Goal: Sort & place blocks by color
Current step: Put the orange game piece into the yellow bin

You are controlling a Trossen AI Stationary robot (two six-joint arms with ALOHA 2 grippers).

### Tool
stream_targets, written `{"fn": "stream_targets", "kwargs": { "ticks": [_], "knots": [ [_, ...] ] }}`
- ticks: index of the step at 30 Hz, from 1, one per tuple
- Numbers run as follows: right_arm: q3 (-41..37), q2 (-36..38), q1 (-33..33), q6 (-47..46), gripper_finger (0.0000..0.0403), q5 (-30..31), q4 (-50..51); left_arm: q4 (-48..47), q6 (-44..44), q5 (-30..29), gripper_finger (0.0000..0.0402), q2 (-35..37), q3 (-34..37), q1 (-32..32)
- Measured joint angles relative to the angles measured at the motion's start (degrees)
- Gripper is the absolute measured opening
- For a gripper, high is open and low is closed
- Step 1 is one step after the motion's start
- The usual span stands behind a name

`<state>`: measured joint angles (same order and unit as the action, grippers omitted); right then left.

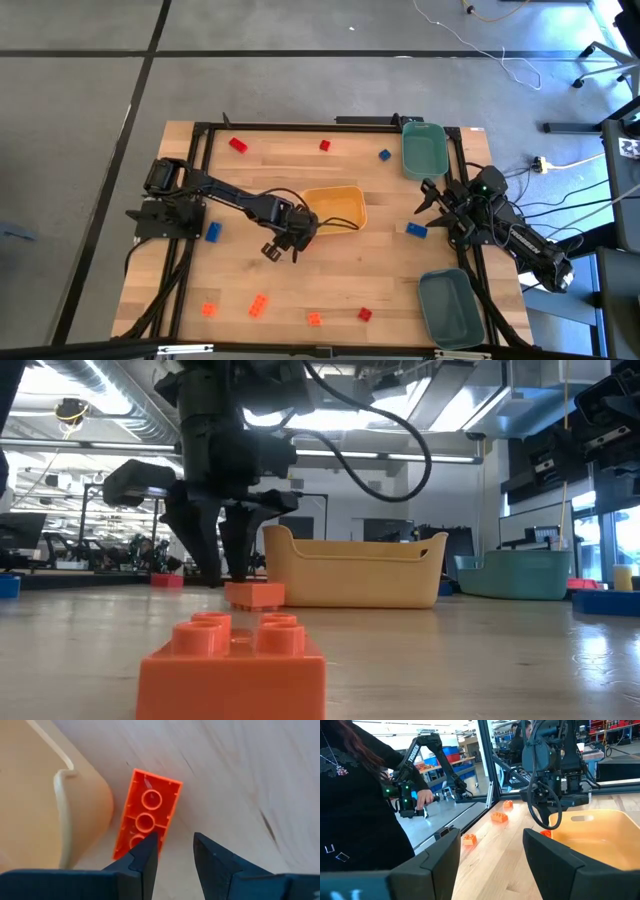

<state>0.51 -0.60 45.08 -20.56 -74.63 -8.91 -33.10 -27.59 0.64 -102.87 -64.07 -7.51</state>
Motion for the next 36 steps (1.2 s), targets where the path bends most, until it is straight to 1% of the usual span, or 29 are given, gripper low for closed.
{"fn": "stream_targets", "kwargs": {
  "ticks": [7,12,19,24,26,33,36],
  "knots": [
    [0.0,-0.02,0.0,0.0,0.0218,0.0,0.0,1.39,-0.04,-1.31,0.0117,0.0,0.26,0.13],
    [0.0,-0.02,0.0,0.0,0.0218,0.0,0.0,1.4,-0.36,0.48,0.0117,0.0,0.26,0.67],
    [0.0,-0.01,0.0,0.0,0.0218,0.0,0.0,1.39,-1.53,0.61,0.0117,-0.02,0.26,1.16],
    [0.0,-0.02,0.0,0.01,0.0218,0.01,0.0,1.22,-1.52,0.68,0.0117,-1.31,0.28,1.15],
    [0.0,-0.02,0.0,0.01,0.0218,0.0,0.0,2.53,-1.51,0.63,0.0117,-2.63,0.19,1.13],
    [0.0,0.0,0.0,-0.12,0.0218,0.02,0.03,4.01,-1.17,0.59,0.0117,-2.62,0.21,1.14],
    [0.0,0.0,0.0,-0.07,0.0218,0.02,0.04,4.05,-1.18,0.57,0.0109,-2.62,0.23,1.11]
  ]
}}
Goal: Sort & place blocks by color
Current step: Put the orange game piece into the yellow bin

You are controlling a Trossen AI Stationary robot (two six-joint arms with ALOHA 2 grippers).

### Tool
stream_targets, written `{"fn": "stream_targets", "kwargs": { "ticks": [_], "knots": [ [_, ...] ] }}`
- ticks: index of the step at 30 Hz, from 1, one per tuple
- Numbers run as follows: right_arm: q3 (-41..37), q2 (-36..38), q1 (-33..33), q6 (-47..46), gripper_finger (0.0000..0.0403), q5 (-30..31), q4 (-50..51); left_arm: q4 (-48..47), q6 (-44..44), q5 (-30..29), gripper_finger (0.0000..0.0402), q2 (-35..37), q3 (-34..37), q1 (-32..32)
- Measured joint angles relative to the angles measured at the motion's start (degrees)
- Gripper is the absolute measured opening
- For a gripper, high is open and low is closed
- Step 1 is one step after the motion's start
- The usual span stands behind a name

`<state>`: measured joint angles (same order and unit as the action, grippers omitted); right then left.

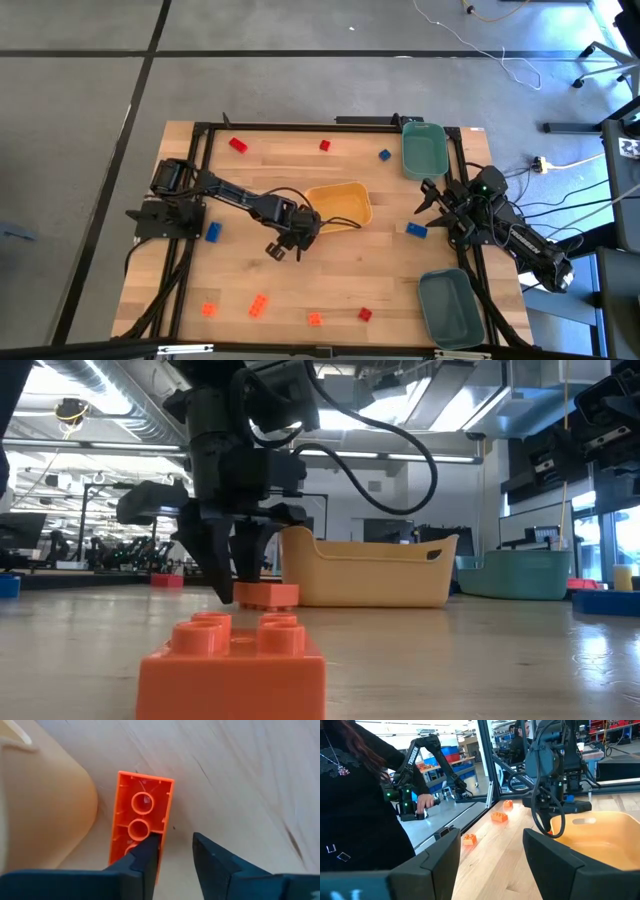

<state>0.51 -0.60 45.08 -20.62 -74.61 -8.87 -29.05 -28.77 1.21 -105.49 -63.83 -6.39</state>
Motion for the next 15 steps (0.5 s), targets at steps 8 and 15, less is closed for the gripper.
{"fn": "stream_targets", "kwargs": {
  "ticks": [8,15],
  "knots": [
    [0.0,0.0,0.0,-0.09,0.0218,0.02,-0.01,-0.19,7.66,0.29,0.0009,0.02,0.0,0.47],
    [0.0,0.0,0.01,-0.11,0.0218,0.02,-0.02,-1.44,20.74,5.67,0.0003,1.59,0.02,1.62]
  ]
}}
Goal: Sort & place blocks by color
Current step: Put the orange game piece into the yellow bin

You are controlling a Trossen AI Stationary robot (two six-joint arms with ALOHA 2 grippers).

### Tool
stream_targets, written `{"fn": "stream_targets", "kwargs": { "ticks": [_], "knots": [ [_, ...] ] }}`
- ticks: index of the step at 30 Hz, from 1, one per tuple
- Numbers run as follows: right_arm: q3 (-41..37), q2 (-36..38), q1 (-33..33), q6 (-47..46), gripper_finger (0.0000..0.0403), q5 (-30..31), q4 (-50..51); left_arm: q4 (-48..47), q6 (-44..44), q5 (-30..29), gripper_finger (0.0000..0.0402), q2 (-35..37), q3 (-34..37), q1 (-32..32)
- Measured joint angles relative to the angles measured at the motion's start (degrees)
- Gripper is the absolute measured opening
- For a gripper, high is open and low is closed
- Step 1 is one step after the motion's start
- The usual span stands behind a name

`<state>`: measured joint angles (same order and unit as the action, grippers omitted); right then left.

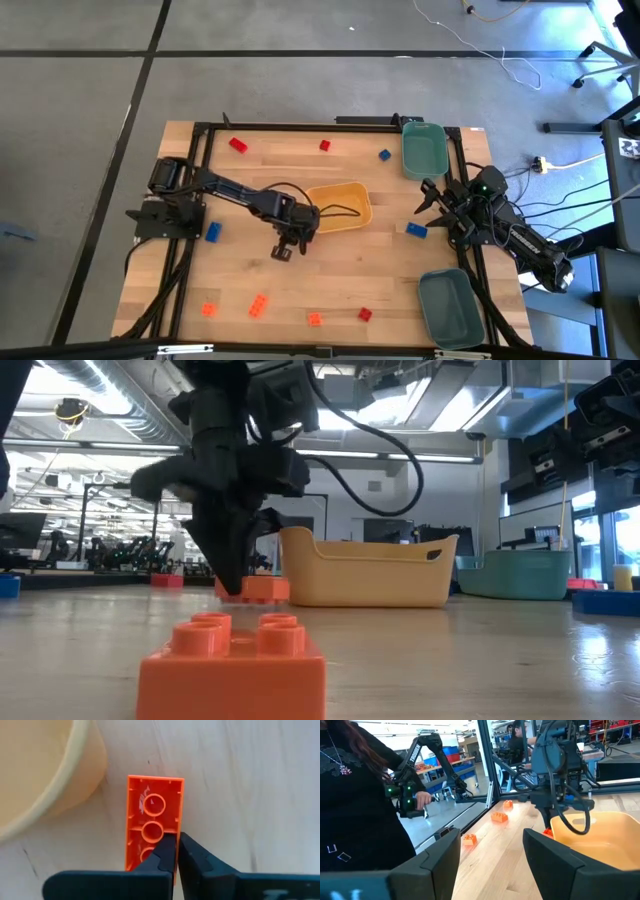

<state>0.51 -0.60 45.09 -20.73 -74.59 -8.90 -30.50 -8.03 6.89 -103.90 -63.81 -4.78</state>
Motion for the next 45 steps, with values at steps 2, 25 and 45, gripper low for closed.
{"fn": "stream_targets", "kwargs": {
  "ticks": [2,25,45],
  "knots": [
    [0.0,0.0,-0.01,-0.02,0.0218,0.0,0.01,-1.89,2.78,0.01,0.0002,1.29,0.02,-0.02],
    [0.0,-0.01,-0.03,-10.5,0.0218,-1.43,-1.35,-15.99,12.4,-10.86,0.0,11.97,-23.17,13.36],
    [10.57,-0.86,-0.05,8.75,0.0218,36.77,16.96,-24.69,10.6,4.69,0.0,-11.43,-43.45,16.6]
  ]
}}
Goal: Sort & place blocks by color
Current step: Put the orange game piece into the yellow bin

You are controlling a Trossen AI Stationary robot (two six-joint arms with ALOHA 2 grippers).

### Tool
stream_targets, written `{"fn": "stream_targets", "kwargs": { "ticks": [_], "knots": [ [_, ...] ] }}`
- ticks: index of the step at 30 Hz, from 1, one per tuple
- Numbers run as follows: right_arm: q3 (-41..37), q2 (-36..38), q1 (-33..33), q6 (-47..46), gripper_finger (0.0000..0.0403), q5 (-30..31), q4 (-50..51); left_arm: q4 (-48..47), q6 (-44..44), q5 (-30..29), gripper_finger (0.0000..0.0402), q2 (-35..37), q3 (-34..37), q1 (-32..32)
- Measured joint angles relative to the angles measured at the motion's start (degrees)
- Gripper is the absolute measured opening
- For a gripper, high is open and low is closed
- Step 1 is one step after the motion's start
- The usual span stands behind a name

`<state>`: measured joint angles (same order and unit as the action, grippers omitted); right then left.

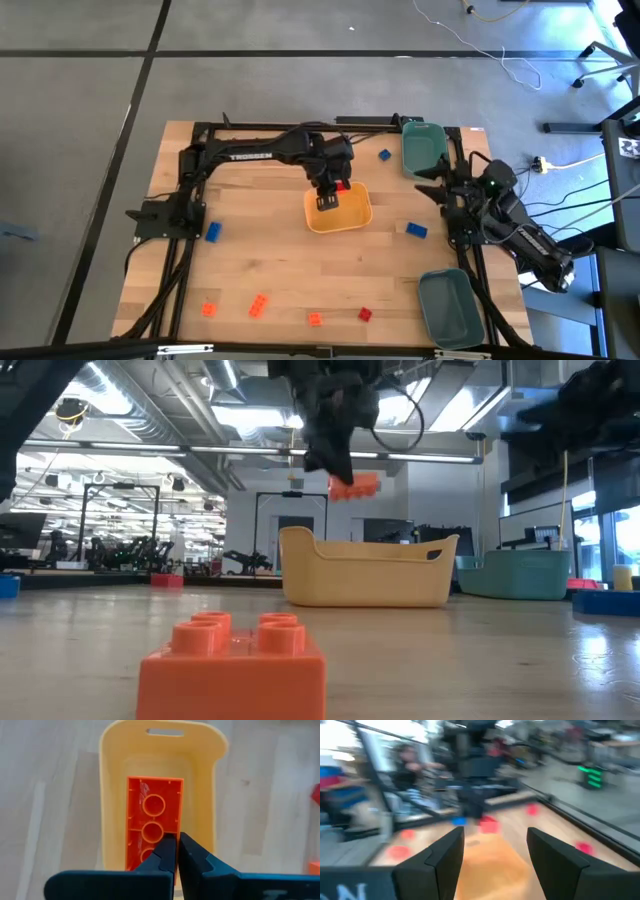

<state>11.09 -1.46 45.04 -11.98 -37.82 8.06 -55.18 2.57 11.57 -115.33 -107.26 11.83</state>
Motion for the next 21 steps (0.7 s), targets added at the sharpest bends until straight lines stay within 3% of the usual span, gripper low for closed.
{"fn": "stream_targets", "kwargs": {
  "ticks": [5,11,21],
  "knots": [
    [6.74,-2.67,0.0,3.88,0.0218,9.81,13.86,0.8,-0.02,-0.42,0.0,-2.38,-0.07,-0.07],
    [13.13,-7.93,0.0,6.44,0.0218,9.95,16.97,0.19,-0.26,-0.29,0.0,-7.1,0.0,-1.07],
    [14.56,-13.34,-0.02,6.67,0.0218,9.72,17.07,1.25,-3.19,-1.67,0.0,-12.59,0.02,-1.87]
  ]
}}
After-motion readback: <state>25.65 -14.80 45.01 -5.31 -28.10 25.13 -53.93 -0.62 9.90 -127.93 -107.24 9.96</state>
